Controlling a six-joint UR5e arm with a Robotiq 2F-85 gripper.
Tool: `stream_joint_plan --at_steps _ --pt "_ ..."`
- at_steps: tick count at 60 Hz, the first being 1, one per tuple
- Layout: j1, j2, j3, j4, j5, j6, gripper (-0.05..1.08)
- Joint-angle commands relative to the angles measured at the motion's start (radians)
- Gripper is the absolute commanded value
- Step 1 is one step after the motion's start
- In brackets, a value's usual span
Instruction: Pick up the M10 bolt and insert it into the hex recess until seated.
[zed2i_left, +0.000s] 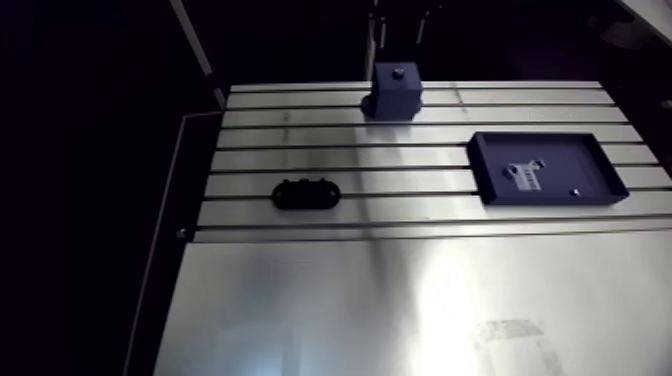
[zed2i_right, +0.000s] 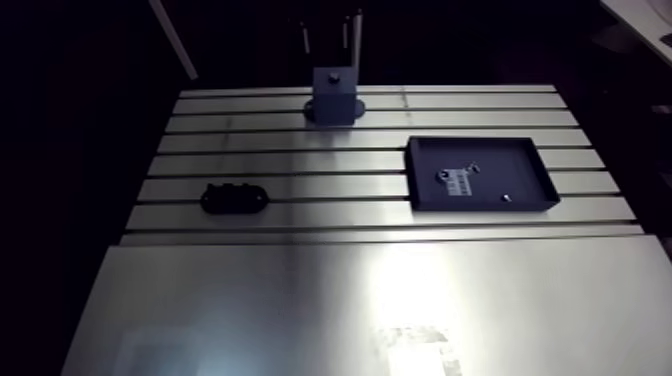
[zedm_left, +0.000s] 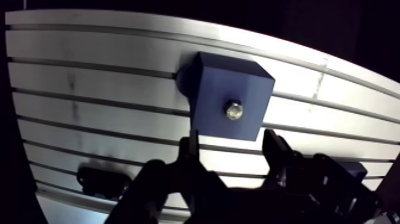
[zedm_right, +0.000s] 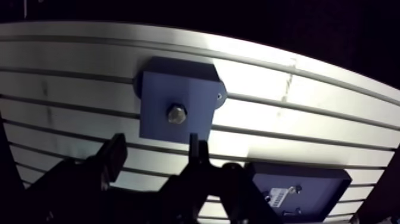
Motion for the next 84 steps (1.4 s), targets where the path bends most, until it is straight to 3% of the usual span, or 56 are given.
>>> stream_joint_plan --at_steps 1,84 --pt "0.000 0.007 0.002 0.007 0.010 0.041 1.08" --pt "-0.015 0.010 0.061 -0.072 0.002 0.045 1.08"
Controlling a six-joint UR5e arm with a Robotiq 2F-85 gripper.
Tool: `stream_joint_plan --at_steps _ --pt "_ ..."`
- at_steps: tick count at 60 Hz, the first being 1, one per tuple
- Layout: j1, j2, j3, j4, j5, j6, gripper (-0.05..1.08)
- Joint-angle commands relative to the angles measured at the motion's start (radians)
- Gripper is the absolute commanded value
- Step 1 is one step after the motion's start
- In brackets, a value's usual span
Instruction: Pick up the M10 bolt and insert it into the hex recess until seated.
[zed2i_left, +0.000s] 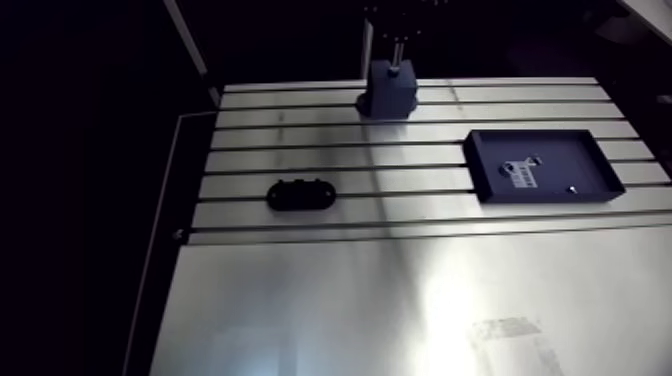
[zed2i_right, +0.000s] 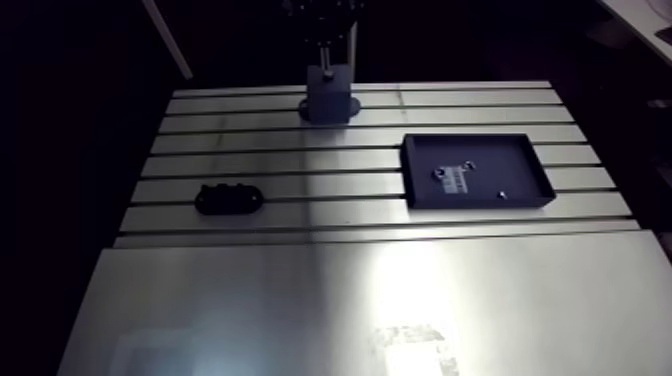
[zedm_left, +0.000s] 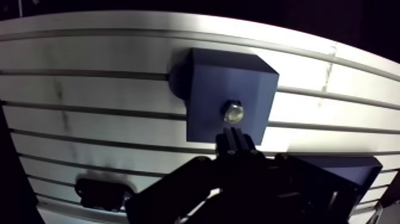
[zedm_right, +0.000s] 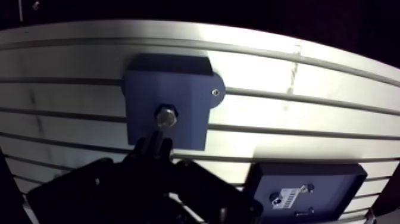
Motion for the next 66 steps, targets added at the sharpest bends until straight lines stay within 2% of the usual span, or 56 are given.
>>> stream_joint_plan --at_steps 1,66 --pt "0.000 0.003 0.000 -0.015 -0.001 -0.005 1.08" --pt "0.000 0.017 0.010 -0.019 -0.001 -0.005 1.08"
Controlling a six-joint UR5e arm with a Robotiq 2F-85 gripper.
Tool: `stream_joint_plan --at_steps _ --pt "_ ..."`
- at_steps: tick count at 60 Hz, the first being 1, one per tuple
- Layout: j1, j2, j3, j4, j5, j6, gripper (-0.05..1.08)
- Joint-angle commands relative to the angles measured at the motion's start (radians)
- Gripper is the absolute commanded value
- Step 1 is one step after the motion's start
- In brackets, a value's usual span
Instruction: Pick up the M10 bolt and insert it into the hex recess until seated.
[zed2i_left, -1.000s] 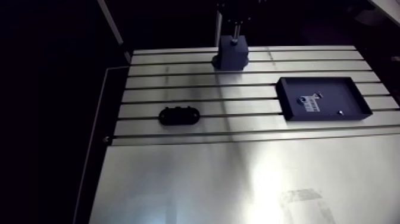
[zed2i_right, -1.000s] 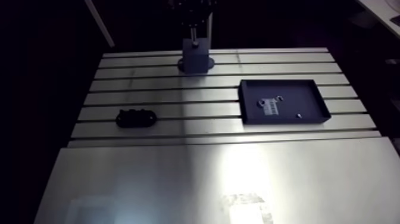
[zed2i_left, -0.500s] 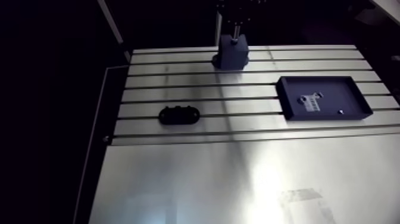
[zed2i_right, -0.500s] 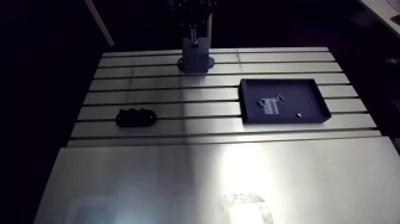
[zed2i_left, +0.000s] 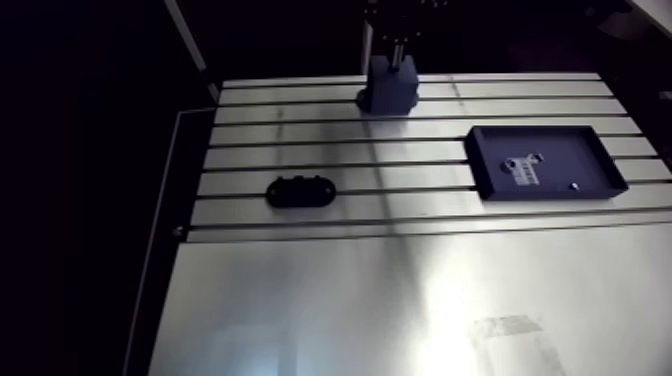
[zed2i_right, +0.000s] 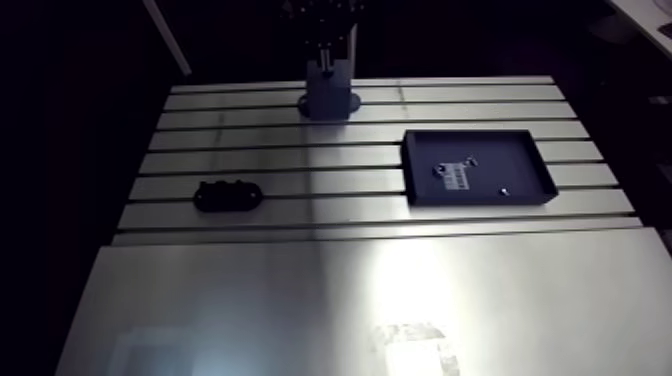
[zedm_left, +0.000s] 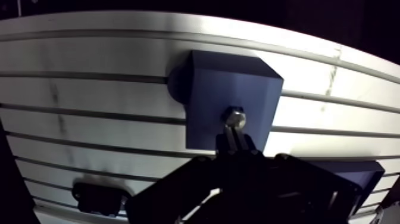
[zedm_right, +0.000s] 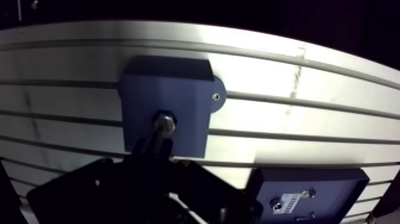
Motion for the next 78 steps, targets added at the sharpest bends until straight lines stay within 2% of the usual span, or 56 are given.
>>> stream_joint_plan --at_steps 1,62,78 --pt "0.000 0.005 0.000 0.000 0.000 0.000 1.08" --pt "0.006 0.009 0.006 -0.002 -0.002 0.000 1.08" --pt "0.006 0.011 0.008 -0.037 -0.007 -0.003 1.08"
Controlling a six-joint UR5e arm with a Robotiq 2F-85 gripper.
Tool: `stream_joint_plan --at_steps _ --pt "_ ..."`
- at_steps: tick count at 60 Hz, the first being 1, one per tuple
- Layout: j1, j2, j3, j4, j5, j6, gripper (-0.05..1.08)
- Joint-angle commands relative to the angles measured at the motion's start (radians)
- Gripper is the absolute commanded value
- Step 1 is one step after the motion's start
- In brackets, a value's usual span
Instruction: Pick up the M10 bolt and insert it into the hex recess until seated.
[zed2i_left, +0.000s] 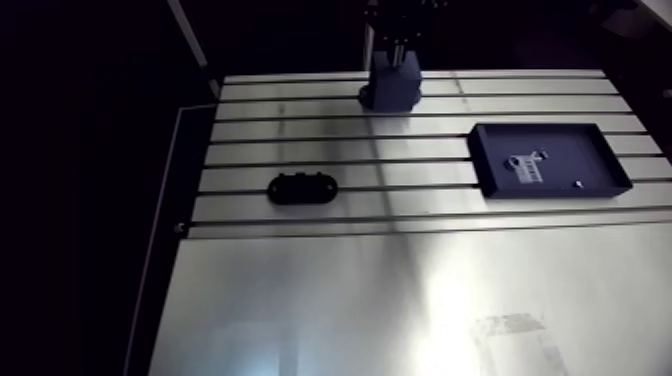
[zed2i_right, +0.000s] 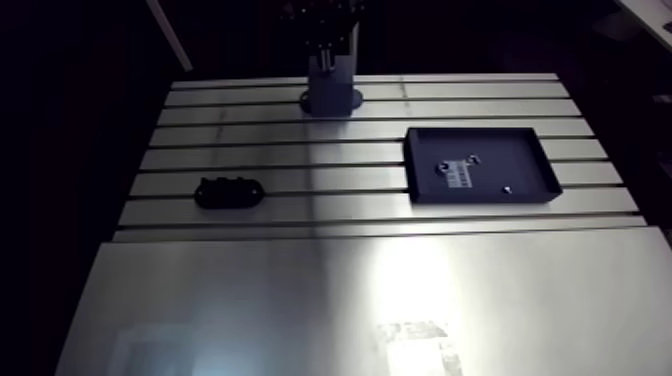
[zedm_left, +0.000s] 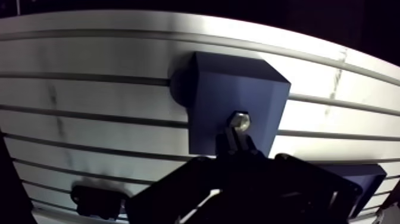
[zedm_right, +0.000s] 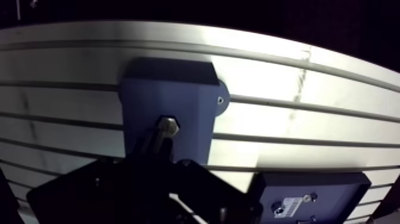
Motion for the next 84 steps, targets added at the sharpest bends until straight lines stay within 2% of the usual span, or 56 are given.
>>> stream_joint_plan --at_steps 1,61,84 --pt "0.000 0.001 0.002 -0.020 -0.004 -0.001 1.08" --pt "-0.001 0.015 0.005 -0.021 -0.002 -0.004 1.08" --pt "0.001 -0.003 -0.033 0.022 0.002 -0.026 1.08"
